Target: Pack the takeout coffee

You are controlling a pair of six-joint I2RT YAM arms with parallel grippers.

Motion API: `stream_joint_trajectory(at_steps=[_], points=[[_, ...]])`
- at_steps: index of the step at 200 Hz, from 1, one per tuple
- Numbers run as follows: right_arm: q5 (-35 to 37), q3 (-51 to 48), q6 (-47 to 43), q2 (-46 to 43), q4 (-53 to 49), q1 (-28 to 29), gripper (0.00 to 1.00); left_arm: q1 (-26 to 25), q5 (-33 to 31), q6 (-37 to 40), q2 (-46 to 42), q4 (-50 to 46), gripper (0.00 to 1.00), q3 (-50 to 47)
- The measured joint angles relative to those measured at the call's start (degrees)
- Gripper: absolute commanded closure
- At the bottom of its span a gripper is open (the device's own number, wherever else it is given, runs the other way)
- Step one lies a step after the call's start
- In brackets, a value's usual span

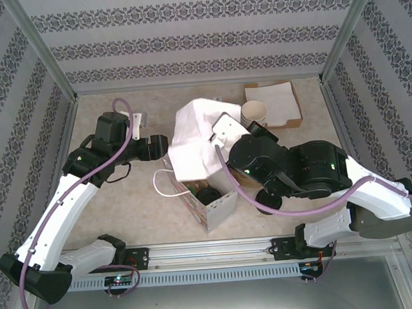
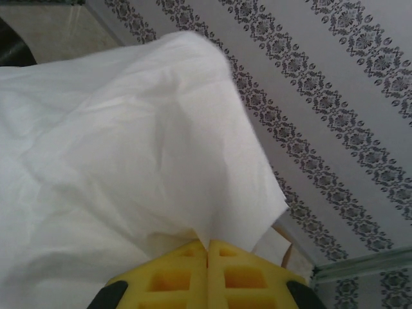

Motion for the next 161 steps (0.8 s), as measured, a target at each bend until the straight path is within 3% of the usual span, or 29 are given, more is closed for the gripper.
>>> stream_joint_trajectory(at_steps=[50, 161], points=[[3.56, -0.57, 0.24, 0.57, -4.31, 0.79, 1.0, 0.0, -0.15, -0.02, 1.38, -0.61, 0.2, 2.12], [11.87, -9.2, -12.81, 6.95, 2.86, 1.66, 1.0, 0.0, -0.09, -1.01, 1.16, -1.53, 0.21, 2.12]])
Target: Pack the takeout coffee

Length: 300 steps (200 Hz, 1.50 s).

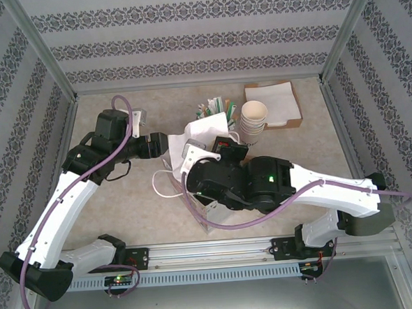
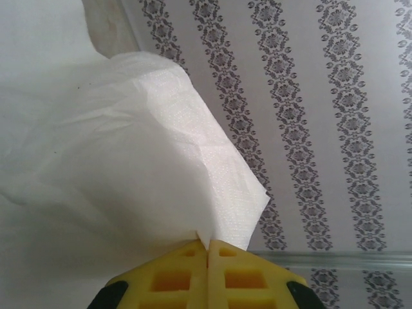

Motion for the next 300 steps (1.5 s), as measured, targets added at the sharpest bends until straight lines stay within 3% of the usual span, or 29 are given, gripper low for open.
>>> stream_joint_trajectory(at_steps=[68, 113, 155, 206, 269, 300], points=[[9.27, -1.97, -5.92, -0.46, 4.55, -0.52, 1.0, 0.0, 0.17, -0.55, 0.0, 0.02, 0.21, 0.0], [7.41, -2.73, -6.78, 1.64, 4.15, 3.26, 1.0, 0.0, 0.2, -0.55, 0.0, 0.02, 0.21, -0.02], [-0.66, -0.17, -4.0, 7.72, 1.73, 5.88, 1.0, 0.0, 1.33, -0.59, 0.0, 0.04, 0.21, -0.04], [-13.81, 0.44, -0.07, 8.17, 0.85, 5.14, 1.0, 0.0, 2.14, -0.76, 0.0, 0.07, 0.21, -1.01], [-36.44, -4.28, 5.53, 0.74, 4.94, -8.55, 1.0, 0.0, 3.04, -1.01, 0.09, 0.09, 0.22, -1.53], [-44.33, -7.04, 6.64, -2.75, 7.19, -12.35, 1.0, 0.0, 3.02, -1.18, 0.11, 0.07, 0.22, -1.53]])
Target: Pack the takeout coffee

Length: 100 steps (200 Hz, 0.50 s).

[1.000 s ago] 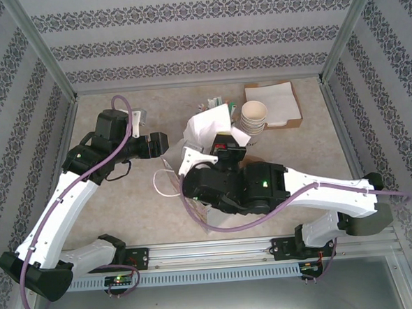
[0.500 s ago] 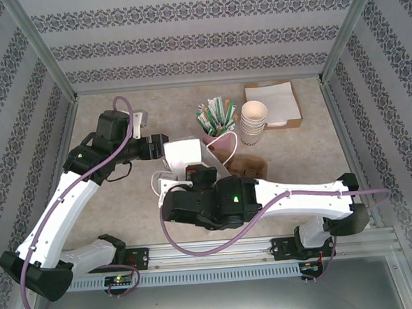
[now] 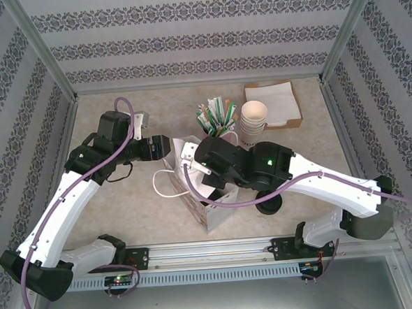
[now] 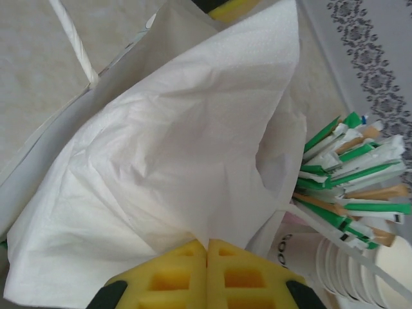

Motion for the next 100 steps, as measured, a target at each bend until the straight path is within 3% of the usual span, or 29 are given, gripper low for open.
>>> stream_joint_trajectory(at_steps=[54, 100], points=[[-4.79, -0.92, 0.81, 3.1, 1.66, -0.87, 1.0, 0.0, 0.0, -0.22, 0.0, 0.0, 0.22, 0.0], [-5.2, -1.84, 3.65, 5.11, 2.27, -5.35, 0.98, -0.02, 0.0, -0.98, 0.0, 0.0, 0.22, 0.0]])
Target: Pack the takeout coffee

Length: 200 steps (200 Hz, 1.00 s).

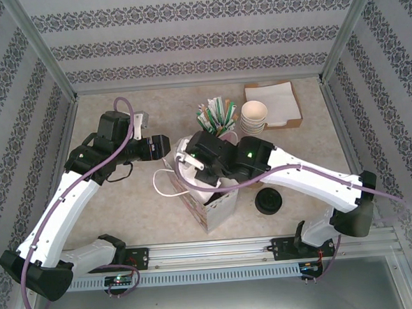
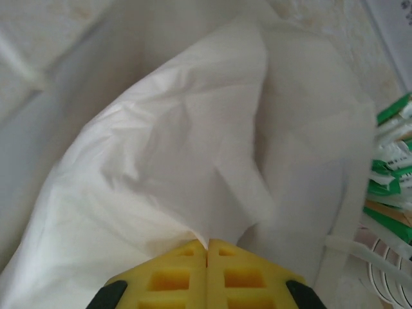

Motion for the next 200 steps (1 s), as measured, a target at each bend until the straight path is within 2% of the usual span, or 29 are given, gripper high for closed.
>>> stream_joint_trajectory(at_steps=[77, 93, 110, 145, 200], points=[[-2.62, 0.0, 3.63, 5.09, 1.49, -1.31, 0.93, -0.74, -0.02, -0.31, 0.0, -0.02, 0.23, 0.0], [-2.75, 0.0, 3.96, 6.16, 1.42, -1.31, 0.86, -0.74, -0.04, -0.31, 0.0, -0.02, 0.23, 0.0], [-3.02, 0.22, 5.29, 6.32, 0.76, -1.31, 0.83, -0.74, -0.11, -0.28, 0.0, -0.07, 0.23, 0.0], [-4.74, 3.02, 9.31, 5.44, -1.6, -1.31, 0.69, -0.74, -1.64, -0.15, 0.0, -1.29, 0.23, 0.13], [-8.28, 8.66, 16.7, 3.21, -7.26, -1.31, 0.68, -0.76, -1.97, -0.07, 0.0, -1.53, 0.23, 1.09]])
